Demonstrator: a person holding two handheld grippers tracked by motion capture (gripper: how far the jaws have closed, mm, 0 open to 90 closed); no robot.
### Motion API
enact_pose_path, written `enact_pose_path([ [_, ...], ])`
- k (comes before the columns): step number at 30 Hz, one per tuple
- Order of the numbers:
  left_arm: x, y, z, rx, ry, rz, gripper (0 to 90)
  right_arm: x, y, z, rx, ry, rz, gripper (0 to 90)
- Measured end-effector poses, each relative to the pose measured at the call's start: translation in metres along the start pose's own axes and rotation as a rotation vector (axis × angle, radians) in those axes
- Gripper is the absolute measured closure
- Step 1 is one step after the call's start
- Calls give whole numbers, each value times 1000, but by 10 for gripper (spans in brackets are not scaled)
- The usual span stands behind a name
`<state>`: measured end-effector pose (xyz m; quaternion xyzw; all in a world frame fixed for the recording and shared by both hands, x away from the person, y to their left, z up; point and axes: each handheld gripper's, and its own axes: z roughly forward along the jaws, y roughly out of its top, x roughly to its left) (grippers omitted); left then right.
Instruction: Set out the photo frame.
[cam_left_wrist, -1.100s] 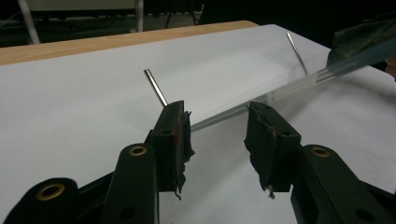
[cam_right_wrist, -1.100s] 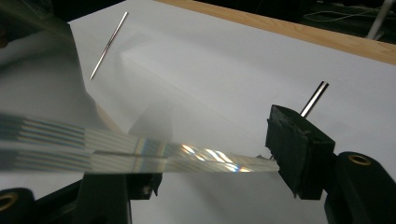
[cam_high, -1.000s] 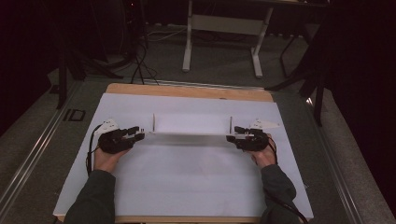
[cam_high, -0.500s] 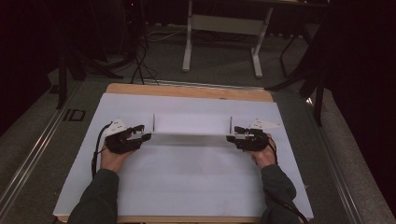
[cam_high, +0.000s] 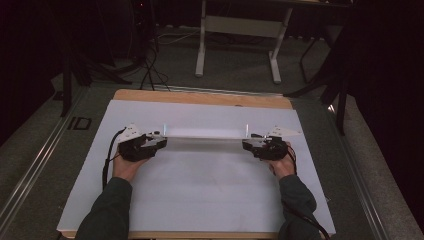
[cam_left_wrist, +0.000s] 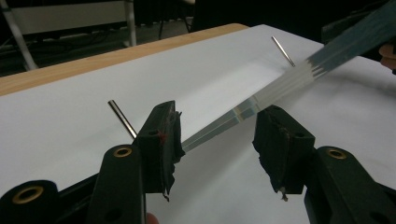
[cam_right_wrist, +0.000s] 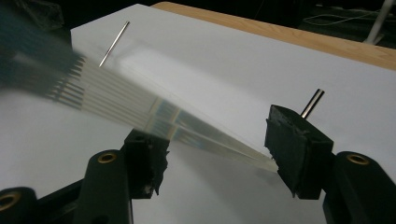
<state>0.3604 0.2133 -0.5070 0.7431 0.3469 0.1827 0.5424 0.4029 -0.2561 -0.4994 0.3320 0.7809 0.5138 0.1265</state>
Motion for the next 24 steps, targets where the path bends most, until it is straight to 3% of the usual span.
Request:
enact_pose_path([
  [12,1,8,5,2,12,10,501,0,1,2,-37,-30,6,411],
  [24,3,9,11,-31,40,-12,500,-1,3,5,-67,-53,27,413],
])
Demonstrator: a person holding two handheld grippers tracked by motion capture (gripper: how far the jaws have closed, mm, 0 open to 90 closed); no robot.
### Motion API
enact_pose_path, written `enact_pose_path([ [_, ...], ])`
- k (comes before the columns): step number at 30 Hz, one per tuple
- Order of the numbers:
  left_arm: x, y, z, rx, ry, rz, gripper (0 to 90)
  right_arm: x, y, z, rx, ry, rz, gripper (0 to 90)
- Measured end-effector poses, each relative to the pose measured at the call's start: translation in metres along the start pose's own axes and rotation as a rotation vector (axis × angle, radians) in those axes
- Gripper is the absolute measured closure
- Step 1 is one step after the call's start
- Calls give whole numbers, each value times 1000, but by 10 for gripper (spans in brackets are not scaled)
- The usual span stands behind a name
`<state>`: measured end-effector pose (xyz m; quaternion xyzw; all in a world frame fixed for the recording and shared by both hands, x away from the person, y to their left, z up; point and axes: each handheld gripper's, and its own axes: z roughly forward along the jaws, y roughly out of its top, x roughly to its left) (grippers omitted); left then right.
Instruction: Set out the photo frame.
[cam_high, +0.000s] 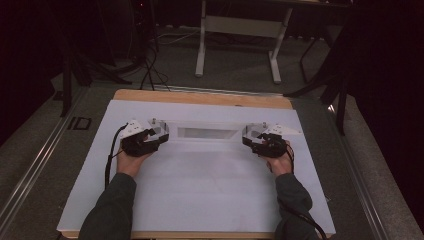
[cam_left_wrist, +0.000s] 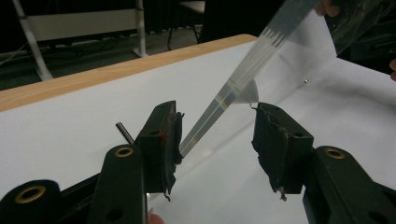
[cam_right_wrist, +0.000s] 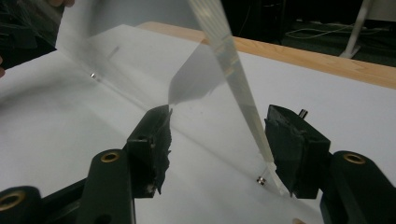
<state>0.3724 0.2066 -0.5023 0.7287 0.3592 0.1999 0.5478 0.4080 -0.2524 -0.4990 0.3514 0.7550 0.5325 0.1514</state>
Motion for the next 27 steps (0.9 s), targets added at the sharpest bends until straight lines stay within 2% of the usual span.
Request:
enact_pose_path([
  [13,3,7,8,0,40,-23,507,-3,5,6,-17,-26,26,423],
  [21,7,12,15,-6,65,-52,506,-5,11,11,-16,-61,29,435],
  [27,12,19,22,21,86,-58,507,-9,18,17,2,-75,44,444],
])
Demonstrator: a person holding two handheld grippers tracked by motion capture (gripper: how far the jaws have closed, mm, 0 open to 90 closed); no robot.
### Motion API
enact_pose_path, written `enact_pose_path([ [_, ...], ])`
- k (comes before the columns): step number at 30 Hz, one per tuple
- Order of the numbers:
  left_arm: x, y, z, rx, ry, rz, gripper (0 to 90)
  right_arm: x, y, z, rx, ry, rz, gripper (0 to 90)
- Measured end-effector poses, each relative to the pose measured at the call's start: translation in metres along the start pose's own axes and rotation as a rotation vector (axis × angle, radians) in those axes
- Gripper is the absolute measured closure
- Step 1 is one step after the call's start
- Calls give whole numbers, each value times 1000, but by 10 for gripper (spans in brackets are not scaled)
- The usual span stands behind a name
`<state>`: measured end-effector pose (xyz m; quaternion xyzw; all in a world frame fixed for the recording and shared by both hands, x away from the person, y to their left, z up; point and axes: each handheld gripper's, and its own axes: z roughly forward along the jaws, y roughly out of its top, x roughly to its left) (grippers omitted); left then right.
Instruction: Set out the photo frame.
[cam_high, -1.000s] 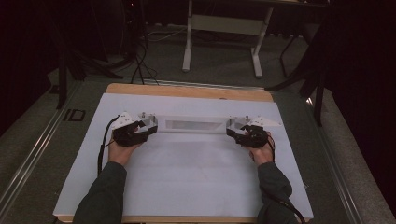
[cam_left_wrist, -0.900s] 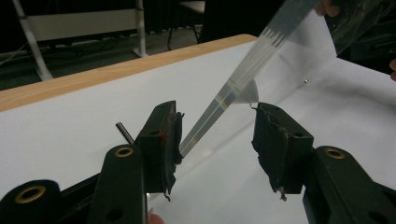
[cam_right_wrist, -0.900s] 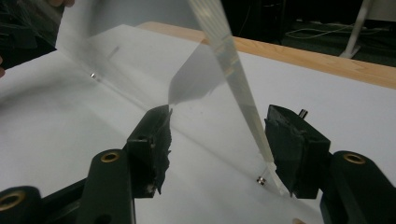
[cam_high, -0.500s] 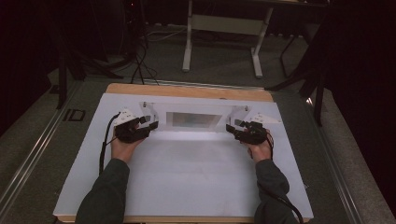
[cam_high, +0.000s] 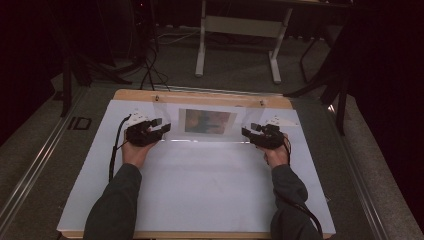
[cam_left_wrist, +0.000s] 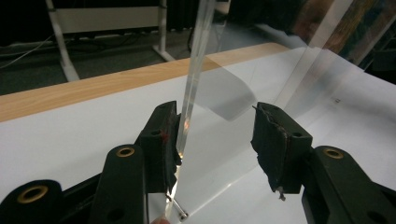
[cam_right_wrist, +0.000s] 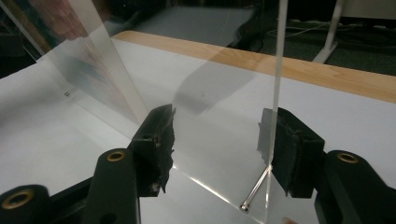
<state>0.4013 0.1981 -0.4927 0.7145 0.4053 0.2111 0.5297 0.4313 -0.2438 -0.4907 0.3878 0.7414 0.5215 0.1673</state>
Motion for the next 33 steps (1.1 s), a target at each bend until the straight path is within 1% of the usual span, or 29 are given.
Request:
enact_pose_path([
  [2,0,1,1,3,4,0,506,-1,2,2,4,-2,7,448],
  [3,1,3,4,10,16,-1,505,-2,3,3,8,-7,6,449],
  [5,0,6,6,31,33,17,505,-3,4,5,12,-8,9,453],
  [6,1,8,7,42,38,19,505,-3,6,6,17,-12,9,454],
  [8,1,9,8,47,40,20,505,-4,7,7,23,-14,8,457],
  [10,4,12,12,59,47,5,506,-6,11,10,44,-22,7,461],
  [12,5,14,15,63,57,4,507,-7,13,13,54,-29,8,464],
  [14,6,14,17,64,59,0,507,-8,15,15,61,-35,11,466],
  [15,8,15,19,63,57,-12,507,-9,16,17,64,-38,13,466],
  [17,7,18,20,66,61,-13,506,-10,17,18,70,-37,22,469],
  [20,7,18,20,72,58,-16,505,-11,19,17,79,-33,17,472],
  [24,5,17,18,71,60,-18,504,-8,18,15,81,-42,5,473],
  [28,1,15,17,70,56,-16,504,-5,15,9,83,-53,-12,474],
  [30,-3,15,15,70,57,-13,504,-4,14,7,79,-54,-15,474],
  [31,-8,13,13,66,58,-12,505,-3,12,2,74,-58,-13,474],
  [33,-11,11,10,66,58,-14,504,0,9,-2,70,-60,-15,474],
])
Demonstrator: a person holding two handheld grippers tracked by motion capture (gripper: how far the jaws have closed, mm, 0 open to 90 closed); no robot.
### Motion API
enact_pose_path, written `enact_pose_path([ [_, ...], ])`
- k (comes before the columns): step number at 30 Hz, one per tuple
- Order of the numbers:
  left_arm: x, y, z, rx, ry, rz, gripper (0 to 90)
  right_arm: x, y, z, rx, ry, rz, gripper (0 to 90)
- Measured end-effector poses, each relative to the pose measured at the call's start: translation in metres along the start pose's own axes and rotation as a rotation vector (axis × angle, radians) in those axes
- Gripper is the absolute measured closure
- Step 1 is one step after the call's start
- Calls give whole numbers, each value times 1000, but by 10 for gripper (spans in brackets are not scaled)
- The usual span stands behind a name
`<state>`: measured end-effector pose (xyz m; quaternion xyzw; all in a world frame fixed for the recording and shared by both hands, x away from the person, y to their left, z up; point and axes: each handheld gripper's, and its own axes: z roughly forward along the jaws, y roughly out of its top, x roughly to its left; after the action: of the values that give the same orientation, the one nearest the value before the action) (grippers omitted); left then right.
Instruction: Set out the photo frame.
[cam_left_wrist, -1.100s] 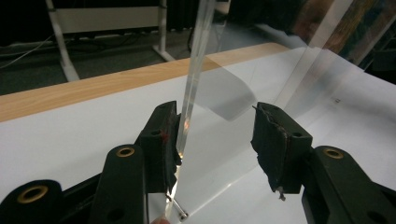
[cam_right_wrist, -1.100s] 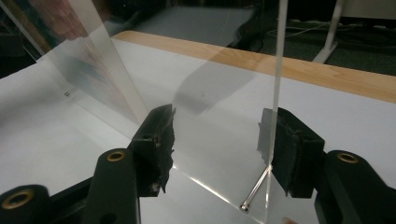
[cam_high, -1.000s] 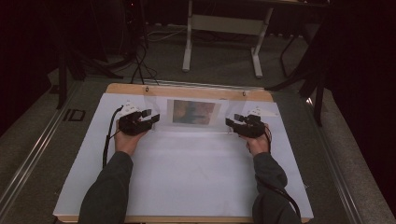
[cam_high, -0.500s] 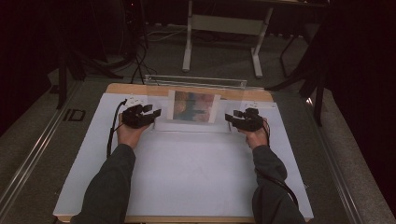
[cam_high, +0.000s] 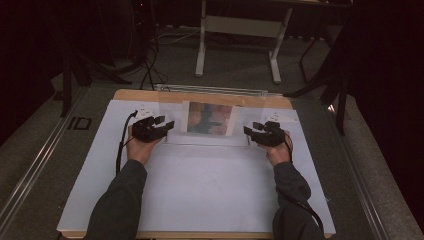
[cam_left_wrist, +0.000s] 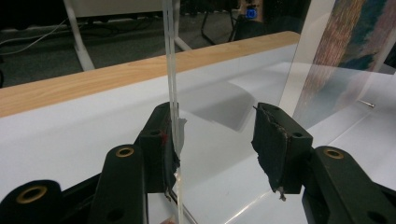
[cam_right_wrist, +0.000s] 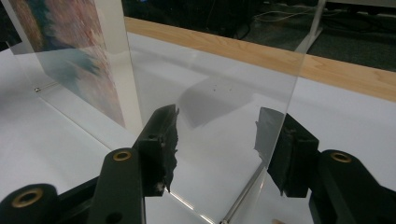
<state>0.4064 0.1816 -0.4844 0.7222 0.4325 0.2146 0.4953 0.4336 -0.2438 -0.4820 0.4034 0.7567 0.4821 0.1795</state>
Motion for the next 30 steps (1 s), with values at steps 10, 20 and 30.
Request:
enact_pose_path([
  [10,-13,-7,-13,4,-2,2,505,9,-10,-16,-3,0,-8,475],
  [20,-22,-15,-24,1,-1,0,503,18,-18,-27,-6,2,-15,477],
  [30,-28,-18,-30,3,6,-4,503,21,-20,-31,0,10,-21,478],
])
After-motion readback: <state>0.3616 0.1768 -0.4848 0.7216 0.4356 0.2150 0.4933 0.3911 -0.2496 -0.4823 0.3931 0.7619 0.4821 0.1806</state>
